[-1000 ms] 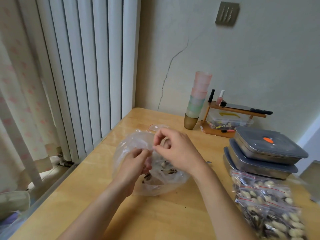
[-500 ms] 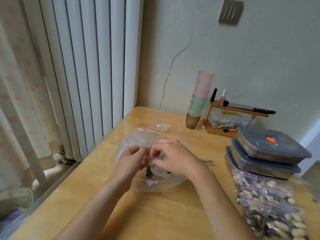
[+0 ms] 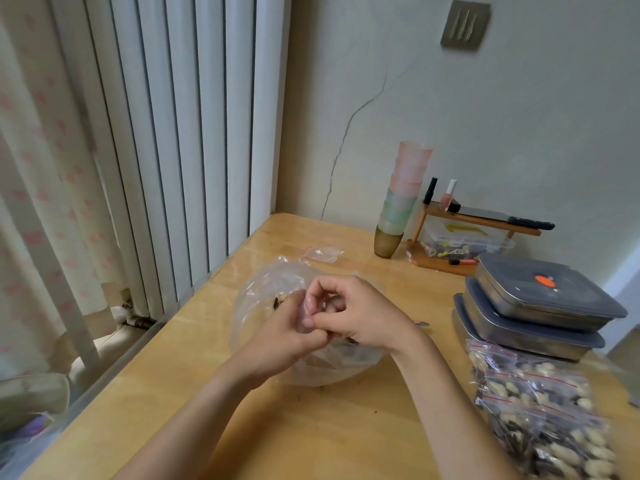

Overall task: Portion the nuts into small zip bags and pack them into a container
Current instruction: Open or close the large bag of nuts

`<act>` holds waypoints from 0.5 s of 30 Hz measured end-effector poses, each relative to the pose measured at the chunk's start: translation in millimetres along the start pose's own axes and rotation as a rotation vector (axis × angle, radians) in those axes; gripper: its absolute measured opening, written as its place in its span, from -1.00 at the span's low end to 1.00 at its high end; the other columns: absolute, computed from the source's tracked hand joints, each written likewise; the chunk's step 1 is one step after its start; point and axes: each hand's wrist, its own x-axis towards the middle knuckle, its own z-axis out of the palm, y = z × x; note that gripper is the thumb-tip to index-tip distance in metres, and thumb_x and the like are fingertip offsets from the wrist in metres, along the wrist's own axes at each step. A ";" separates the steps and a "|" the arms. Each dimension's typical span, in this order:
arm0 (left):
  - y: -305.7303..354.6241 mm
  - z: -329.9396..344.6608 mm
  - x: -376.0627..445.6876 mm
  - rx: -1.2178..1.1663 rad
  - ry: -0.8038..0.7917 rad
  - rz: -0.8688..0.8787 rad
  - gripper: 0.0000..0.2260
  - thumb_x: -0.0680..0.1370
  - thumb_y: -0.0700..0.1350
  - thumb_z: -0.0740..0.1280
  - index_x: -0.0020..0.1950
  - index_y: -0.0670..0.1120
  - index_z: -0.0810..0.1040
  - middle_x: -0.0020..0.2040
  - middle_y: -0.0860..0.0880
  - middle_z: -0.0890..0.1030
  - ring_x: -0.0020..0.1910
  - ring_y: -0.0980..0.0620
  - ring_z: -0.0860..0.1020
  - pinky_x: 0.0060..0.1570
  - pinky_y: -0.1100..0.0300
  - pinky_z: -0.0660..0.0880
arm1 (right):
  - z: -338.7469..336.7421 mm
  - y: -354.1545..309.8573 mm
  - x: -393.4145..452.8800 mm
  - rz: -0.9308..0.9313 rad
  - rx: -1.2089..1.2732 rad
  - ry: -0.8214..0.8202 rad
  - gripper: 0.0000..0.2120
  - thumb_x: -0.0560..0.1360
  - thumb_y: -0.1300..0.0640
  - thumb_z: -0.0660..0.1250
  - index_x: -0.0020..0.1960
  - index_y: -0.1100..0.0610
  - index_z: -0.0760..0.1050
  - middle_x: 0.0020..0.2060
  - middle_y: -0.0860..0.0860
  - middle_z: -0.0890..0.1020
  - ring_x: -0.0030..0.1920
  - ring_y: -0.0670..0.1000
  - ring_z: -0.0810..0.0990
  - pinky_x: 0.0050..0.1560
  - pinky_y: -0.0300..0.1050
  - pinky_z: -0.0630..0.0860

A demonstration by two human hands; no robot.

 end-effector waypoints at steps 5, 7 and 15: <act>-4.9 -1.7 3.5 0.264 0.239 0.061 -0.85 0.52 -0.17 0.44 0.06 -0.07 0.54 -0.13 -0.07 0.63 -0.27 0.15 0.55 -0.34 0.26 0.48 | -6.8 -0.3 -2.1 0.049 -0.051 -0.014 -0.84 0.53 -0.02 0.49 0.06 0.00 0.63 -0.23 -0.09 0.68 -0.40 0.01 0.59 -0.25 -0.12 0.42; -7.2 -4.6 4.6 0.440 0.337 0.103 -0.86 0.50 -0.09 0.44 0.01 -0.01 0.53 -0.18 0.05 0.62 -0.25 0.17 0.58 -0.33 0.29 0.47 | -4.7 -0.3 -1.0 0.071 0.001 0.007 -0.84 0.55 -0.08 0.48 0.10 -0.09 0.64 -0.07 -0.06 0.72 -0.34 0.12 0.70 -0.24 -0.11 0.48; 2.2 -2.5 1.4 0.430 0.256 0.080 -0.84 0.44 -0.14 0.50 -0.15 -0.01 0.53 -0.27 0.11 0.64 -0.40 0.13 0.60 -0.44 0.30 0.44 | -4.1 1.3 -3.4 0.100 -0.108 -0.080 -0.86 0.63 0.01 0.37 0.14 -0.08 0.66 -0.07 0.00 0.74 -0.26 0.08 0.75 -0.17 -0.12 0.60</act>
